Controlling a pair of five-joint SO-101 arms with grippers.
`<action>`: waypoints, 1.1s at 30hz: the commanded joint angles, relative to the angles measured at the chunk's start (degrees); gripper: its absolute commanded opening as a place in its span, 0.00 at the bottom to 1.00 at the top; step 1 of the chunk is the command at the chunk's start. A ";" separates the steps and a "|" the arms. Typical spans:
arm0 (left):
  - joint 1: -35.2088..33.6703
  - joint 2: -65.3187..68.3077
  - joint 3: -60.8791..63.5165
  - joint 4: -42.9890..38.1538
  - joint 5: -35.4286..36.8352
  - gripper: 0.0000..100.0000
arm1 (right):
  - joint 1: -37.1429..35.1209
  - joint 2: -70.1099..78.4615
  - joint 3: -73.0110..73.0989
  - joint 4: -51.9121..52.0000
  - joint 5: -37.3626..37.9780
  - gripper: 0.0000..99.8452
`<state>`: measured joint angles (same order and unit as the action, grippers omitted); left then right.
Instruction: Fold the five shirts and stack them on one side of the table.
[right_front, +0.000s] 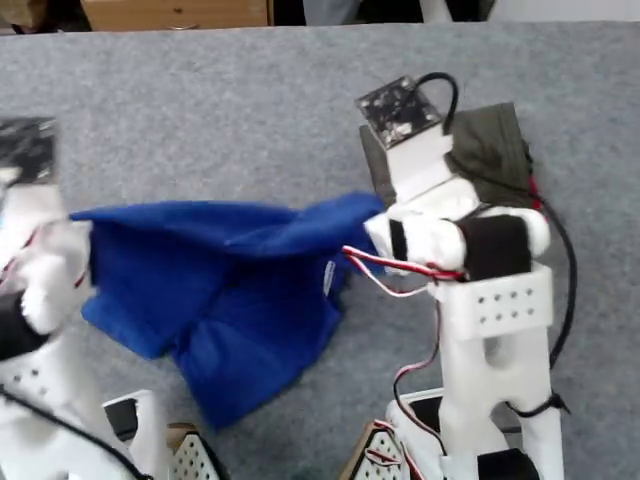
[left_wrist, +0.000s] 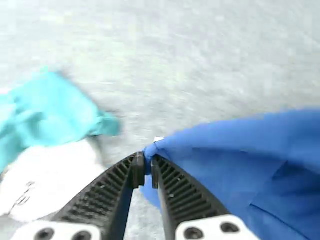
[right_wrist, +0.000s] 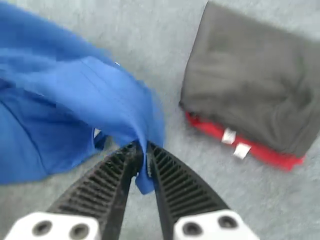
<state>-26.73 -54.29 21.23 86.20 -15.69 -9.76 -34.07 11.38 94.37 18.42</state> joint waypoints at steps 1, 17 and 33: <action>-6.73 -3.25 0.92 0.26 0.35 0.03 | 0.18 0.04 5.85 -1.23 0.00 0.01; -11.38 -8.79 -12.18 2.73 8.26 0.03 | 0.18 -4.26 -10.33 -3.34 -3.43 0.01; -12.09 14.95 -73.19 14.68 18.11 0.03 | 2.11 -5.41 -55.87 -27.78 -14.24 0.01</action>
<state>-37.80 -41.36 -38.55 99.82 1.89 -9.67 -39.60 -38.73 73.19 4.62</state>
